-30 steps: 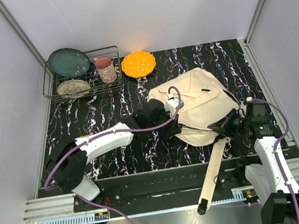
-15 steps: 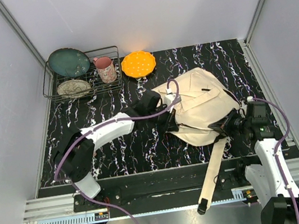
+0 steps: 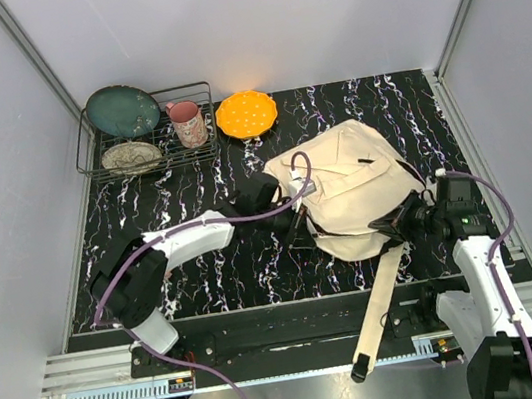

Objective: Pack the student bag
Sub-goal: Zip the student bag at the center of the board.

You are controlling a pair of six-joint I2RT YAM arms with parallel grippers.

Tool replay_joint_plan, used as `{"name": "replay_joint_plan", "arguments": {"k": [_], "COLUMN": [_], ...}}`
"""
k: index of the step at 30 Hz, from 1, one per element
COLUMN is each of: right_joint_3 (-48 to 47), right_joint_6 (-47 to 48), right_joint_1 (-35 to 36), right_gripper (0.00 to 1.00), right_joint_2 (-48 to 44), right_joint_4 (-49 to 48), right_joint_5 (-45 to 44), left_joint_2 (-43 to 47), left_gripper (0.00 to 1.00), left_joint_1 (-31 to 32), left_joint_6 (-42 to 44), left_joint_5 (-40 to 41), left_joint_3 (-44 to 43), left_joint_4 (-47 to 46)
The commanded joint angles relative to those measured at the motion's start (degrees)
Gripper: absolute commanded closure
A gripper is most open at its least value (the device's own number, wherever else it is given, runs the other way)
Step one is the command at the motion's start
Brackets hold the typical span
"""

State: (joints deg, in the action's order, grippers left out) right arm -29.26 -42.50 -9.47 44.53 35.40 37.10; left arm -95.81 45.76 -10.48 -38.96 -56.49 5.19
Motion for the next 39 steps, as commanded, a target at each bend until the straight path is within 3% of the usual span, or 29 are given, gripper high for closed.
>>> {"name": "replay_joint_plan", "arguments": {"k": [1,6,10,17,18,19,20,23,24,27,33,35,39], "right_joint_3": [-5.02,-1.69,-0.02,0.34,0.25,0.34,0.34,0.43,0.43,0.16,0.25,1.91,8.67], "right_joint_6": [5.06,1.99,1.55,-0.39,-0.3,-0.48,-0.83,-1.36,-1.27,-0.74,-2.84,-5.91,-16.11], "right_joint_1": [-2.39,-2.39,-2.39,-2.39,-2.3,-2.3,-2.3,-2.22,-2.21,-2.21,-1.25,-0.98,-0.28], "right_gripper": [1.0,1.0,1.0,1.0,0.98,0.89,0.71,0.46,0.33,0.21,0.18,0.18,0.18], "right_joint_2": [-2.6,-8.58,-11.75,-9.57,-8.77,-7.8,-6.14,-4.28,-4.54,-6.91,-12.18,-16.38,-22.65], "right_joint_4": [-1.57,1.95,4.15,-2.78,-4.09,-5.85,-6.47,-6.4,-5.44,-1.83,5.55,9.07,7.07], "right_joint_5": [-14.34,-15.47,-16.97,-15.4,-11.83,-9.88,-8.03,-1.95,-1.34,-0.98,3.06,1.14,2.35], "left_joint_2": [-0.69,-2.45,-2.71,-4.21,-2.99,-2.11,-1.23,1.06,0.98,-0.68,-3.94,-4.56,-4.74], "left_gripper": [1.0,1.0,1.0,1.0,1.0,1.0,1.0,1.0,1.0,1.0,1.0,1.0,1.0], "left_joint_1": [-8.57,-15.77,-17.89,-18.51,-17.47,-16.41,-14.92,-8.42,-5.18,0.27,4.24,5.04,7.32], "left_joint_6": [-1.56,-0.33,0.81,1.77,1.69,1.34,0.82,-1.55,-1.91,-2.44,-3.58,-3.67,-3.93], "left_joint_5": [16.27,18.14,19.01,10.06,6.82,6.01,5.22,3.1,2.84,3.18,3.28,2.84,2.75], "left_joint_3": [2.62,-1.51,-0.82,3.14,3.57,4.01,3.84,1.04,-0.1,-5.37,-10.04,-11.53,-12.86], "left_joint_4": [14.14,17.57,18.45,14.95,14.07,13.19,11.26,8.97,8.61,8.78,8.61,8.87,9.05]}}
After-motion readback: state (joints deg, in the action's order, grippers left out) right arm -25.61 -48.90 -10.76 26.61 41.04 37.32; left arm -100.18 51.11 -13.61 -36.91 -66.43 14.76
